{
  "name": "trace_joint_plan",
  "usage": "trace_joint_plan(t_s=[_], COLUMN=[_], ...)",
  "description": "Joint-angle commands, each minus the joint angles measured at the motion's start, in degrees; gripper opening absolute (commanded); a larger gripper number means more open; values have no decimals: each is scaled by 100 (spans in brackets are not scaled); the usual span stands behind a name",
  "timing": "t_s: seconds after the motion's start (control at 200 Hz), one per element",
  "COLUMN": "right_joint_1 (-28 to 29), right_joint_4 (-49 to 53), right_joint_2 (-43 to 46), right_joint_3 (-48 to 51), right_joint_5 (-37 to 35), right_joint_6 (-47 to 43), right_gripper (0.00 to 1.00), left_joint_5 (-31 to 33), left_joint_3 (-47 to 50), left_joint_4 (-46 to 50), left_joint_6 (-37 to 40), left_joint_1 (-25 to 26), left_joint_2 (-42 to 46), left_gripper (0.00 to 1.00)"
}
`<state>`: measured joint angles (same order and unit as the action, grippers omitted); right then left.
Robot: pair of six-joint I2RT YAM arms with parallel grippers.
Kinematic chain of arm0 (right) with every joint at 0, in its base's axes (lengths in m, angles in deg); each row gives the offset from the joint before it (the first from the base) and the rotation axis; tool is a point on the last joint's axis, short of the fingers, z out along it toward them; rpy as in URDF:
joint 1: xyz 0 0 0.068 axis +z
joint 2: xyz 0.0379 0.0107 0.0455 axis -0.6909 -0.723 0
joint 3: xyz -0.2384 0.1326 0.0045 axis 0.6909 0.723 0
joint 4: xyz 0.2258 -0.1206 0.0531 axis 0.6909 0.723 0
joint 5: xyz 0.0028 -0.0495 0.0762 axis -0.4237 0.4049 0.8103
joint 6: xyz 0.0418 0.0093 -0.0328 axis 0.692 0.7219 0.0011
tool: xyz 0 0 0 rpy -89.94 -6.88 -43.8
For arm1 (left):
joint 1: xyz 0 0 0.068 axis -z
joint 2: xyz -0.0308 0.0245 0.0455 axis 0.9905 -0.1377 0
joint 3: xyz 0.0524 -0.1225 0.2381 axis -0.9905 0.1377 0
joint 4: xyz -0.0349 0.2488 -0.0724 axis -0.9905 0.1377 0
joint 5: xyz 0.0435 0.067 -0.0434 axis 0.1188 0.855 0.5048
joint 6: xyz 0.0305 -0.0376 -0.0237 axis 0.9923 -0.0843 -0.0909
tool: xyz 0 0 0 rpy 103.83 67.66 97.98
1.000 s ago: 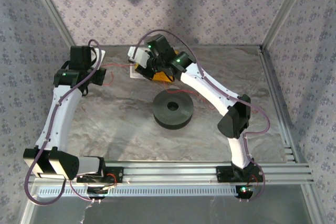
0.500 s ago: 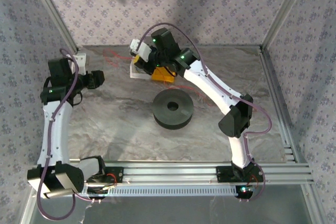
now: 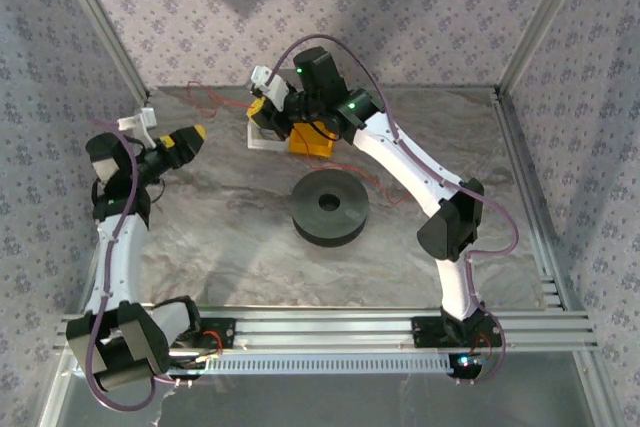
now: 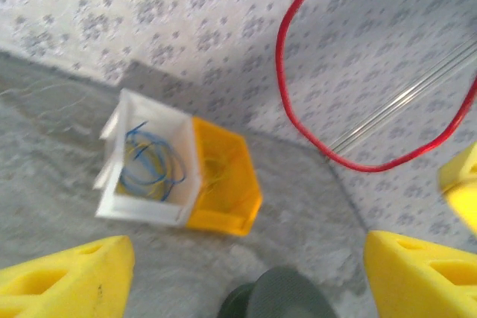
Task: Wrap the cables
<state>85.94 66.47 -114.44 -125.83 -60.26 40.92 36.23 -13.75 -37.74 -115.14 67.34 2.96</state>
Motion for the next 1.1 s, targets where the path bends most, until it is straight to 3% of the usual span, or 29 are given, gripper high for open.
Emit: trace_joint_plan(t_s=[0.0, 0.24, 0.52, 0.665, 1.004, 1.094], right_joint_1=[5, 48, 82, 116, 162, 164], right_joint_4=[-126, -267, -417, -432, -325, -331], right_joint_2=[26, 11, -20, -24, 54, 63], right_joint_3=[-114, -41, -41, -76, 42, 38], right_joint_5=[254, 333, 368, 403, 465, 474], right_joint_6=[184, 247, 345, 363, 284, 277], right_gripper=[0, 0, 0, 0, 0, 0], left_joint_5=[-303, 154, 447, 651, 804, 824], left_joint_3=[-28, 5, -332, -248, -518, -530], left_joint_4=[-1649, -2130, -1385, -1441, -1222, -1210], left_joint_6=[-1216, -2172, -1824, -1907, -1758, -1757], left_joint_1=[-46, 62, 546, 639, 630, 627], left_joint_2=[-116, -335, -386, -495, -620, -630], left_gripper=[81, 82, 81, 78, 52, 40])
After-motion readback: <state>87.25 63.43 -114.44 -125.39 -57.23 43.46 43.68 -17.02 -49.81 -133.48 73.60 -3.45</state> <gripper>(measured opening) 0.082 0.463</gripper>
